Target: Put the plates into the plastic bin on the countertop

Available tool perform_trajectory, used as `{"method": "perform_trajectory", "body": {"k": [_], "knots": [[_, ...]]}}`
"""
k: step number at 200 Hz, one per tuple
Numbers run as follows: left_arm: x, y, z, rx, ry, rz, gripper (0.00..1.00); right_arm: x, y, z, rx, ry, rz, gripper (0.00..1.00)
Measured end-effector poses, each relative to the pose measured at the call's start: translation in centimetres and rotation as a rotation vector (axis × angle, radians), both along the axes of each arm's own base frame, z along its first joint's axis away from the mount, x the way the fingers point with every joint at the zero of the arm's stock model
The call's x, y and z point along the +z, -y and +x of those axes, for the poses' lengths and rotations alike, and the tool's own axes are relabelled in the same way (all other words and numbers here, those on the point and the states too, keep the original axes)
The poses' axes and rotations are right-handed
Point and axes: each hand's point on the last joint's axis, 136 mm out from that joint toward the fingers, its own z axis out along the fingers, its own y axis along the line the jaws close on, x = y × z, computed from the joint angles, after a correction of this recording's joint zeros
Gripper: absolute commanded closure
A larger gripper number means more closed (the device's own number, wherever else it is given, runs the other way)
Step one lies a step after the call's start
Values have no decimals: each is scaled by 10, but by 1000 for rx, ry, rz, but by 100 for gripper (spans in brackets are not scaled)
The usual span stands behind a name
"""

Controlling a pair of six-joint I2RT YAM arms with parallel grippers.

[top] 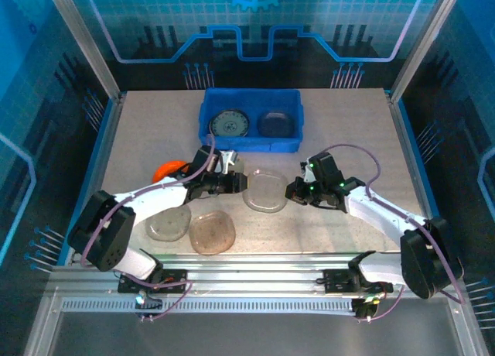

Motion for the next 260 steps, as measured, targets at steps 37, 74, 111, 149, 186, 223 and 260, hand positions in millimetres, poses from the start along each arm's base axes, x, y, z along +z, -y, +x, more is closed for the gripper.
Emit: {"method": "perform_trajectory", "body": {"k": [37, 74, 111, 149, 186, 223, 260], "knots": [[4, 6, 0, -15, 9, -6, 91, 0, 0, 0, 0, 1, 2, 100], [3, 6, 2, -12, 0, -3, 100, 2, 0, 2, -6, 6, 7, 86], [5, 8, 9, -3, -6, 7, 100, 4, 4, 6, -16, 11, 13, 47], [22, 13, 24, 13, 13, 13, 100, 18, 31, 21, -106, 42, 22, 40], [47, 22, 47, 29, 58, 4, 100, 55, 71, 34, -229, 160, 53, 39], [54, 27, 66, 47, 57, 32, 100, 53, 88, 31, -263, 166, 39, 40], [73, 34, 100, 81, 83, 51, 100, 31, 106, 23, -316, 99, 34, 42]]}}
